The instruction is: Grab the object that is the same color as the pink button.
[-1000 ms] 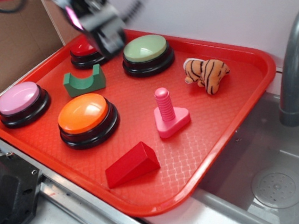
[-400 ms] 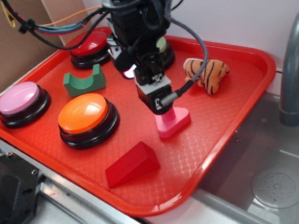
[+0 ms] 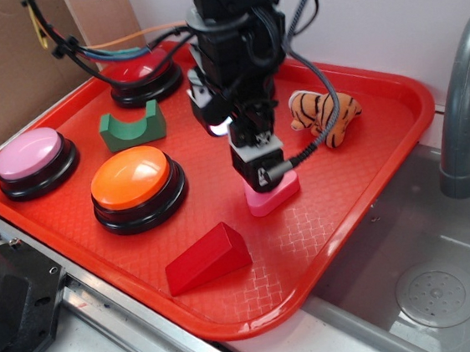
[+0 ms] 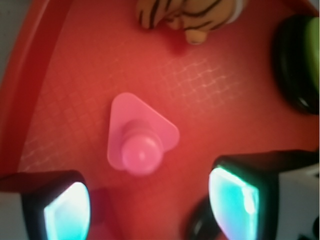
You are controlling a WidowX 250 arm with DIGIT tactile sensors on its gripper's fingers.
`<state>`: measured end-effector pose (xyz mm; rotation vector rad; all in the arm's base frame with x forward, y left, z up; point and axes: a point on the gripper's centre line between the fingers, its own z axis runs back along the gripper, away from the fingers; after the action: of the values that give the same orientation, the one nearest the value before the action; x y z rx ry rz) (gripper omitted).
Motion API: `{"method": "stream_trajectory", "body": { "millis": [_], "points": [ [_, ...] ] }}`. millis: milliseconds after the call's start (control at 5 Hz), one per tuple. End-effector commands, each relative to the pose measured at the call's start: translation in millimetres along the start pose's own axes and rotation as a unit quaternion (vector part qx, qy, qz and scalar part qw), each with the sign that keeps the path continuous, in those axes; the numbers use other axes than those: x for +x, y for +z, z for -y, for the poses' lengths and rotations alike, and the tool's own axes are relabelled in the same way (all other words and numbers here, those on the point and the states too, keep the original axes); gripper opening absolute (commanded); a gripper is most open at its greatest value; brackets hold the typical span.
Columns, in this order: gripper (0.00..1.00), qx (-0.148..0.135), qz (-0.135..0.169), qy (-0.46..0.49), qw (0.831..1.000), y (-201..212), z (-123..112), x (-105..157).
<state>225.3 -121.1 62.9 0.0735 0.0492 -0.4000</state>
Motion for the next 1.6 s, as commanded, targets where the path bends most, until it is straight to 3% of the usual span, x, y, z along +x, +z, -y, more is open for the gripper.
{"method": "stream_trajectory", "body": {
  "millis": [0,400,600,800,1000,1400],
  "points": [
    [0.0,-0.014,0.02,-0.006,1.0,-20,13,12],
    [0.0,-0.02,0.04,0.002,0.999,-8,10,1],
    [0.0,-0.009,0.048,0.012,0.999,1,9,-5],
    [0.0,-0.006,0.06,0.058,0.996,46,3,-16],
    [0.0,-0.018,0.05,0.129,0.99,94,-7,-39],
    [0.0,0.026,0.029,0.234,0.971,165,-45,-102]
  ]
}}
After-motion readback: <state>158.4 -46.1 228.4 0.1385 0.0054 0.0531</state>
